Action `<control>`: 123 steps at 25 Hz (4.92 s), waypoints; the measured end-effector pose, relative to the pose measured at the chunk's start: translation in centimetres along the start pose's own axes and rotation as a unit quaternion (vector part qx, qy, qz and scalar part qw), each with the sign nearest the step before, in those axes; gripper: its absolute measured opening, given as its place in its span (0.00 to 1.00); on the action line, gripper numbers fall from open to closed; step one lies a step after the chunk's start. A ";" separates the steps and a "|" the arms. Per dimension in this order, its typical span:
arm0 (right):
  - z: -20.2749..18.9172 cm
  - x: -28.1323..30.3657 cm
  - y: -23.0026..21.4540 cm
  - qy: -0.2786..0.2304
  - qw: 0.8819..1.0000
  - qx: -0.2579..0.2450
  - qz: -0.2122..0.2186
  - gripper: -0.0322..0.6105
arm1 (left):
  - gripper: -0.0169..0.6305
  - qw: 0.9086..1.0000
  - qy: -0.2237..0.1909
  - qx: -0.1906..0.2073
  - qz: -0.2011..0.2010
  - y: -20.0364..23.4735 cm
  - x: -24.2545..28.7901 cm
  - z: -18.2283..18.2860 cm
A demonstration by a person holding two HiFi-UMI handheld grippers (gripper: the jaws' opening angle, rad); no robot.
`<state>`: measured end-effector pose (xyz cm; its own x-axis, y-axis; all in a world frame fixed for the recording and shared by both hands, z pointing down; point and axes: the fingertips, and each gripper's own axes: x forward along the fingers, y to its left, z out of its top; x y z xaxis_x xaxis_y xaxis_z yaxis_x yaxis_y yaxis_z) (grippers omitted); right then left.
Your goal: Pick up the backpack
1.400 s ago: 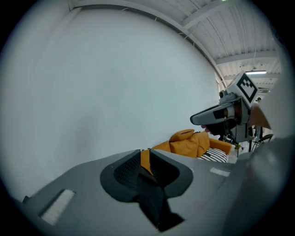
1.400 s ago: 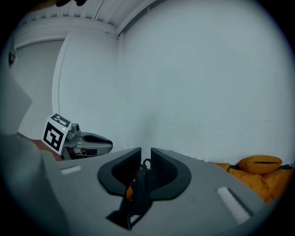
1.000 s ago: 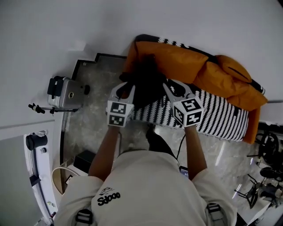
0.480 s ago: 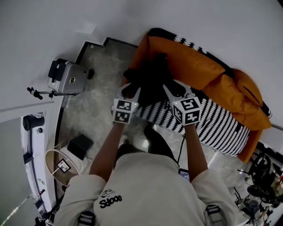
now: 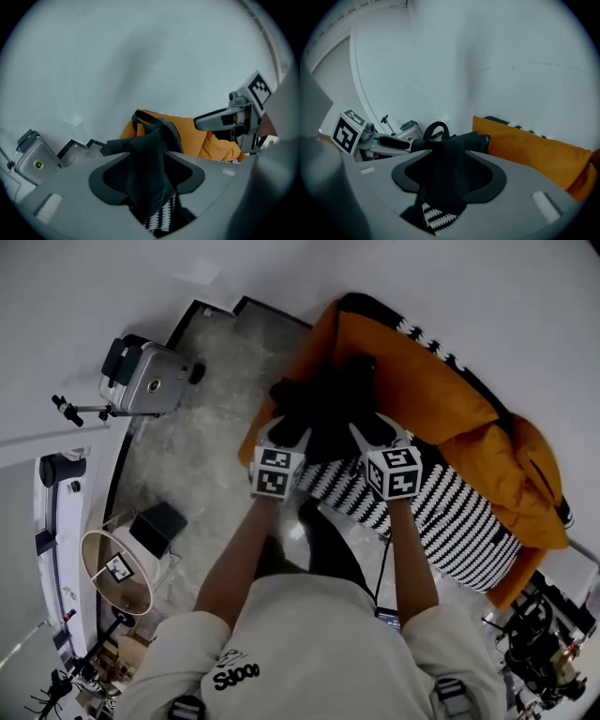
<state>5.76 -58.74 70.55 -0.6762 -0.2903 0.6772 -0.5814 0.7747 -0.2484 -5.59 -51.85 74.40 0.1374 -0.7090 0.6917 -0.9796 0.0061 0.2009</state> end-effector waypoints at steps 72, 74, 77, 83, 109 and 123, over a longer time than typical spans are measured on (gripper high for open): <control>5.5 -23.9 17.0 -0.235 0.957 0.022 -0.170 0.17 | 0.19 0.958 -0.212 0.136 -0.136 -6.4 -22.2 11.2; 5.5 -25.1 18.2 -0.244 0.954 0.019 -0.173 0.17 | 0.19 0.955 -0.218 0.146 -0.140 -6.7 -23.9 11.2; 5.9 -26.9 19.4 -0.256 0.950 0.014 -0.177 0.17 | 0.19 0.950 -0.229 0.156 -0.145 -7.2 -26.0 11.7; 7.4 -29.9 23.4 -0.278 0.942 0.000 -0.186 0.17 | 0.19 0.941 -0.256 0.162 -0.150 -6.7 -30.2 12.0; 9.9 -38.9 36.4 -0.326 0.927 -0.043 -0.180 0.17 | 0.19 0.901 -0.349 0.204 -0.158 -6.5 -46.6 13.4; 9.9 -42.7 41.1 -0.353 0.914 -0.074 -0.184 0.17 | 0.19 0.873 -0.393 0.245 -0.153 -7.5 -53.6 13.4</control>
<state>6.22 -20.06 24.52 -0.6005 -0.7968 0.0669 -0.7965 0.6035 0.0379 -7.58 -23.40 26.52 0.4488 -0.8908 -0.0713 -0.8865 -0.4337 -0.1612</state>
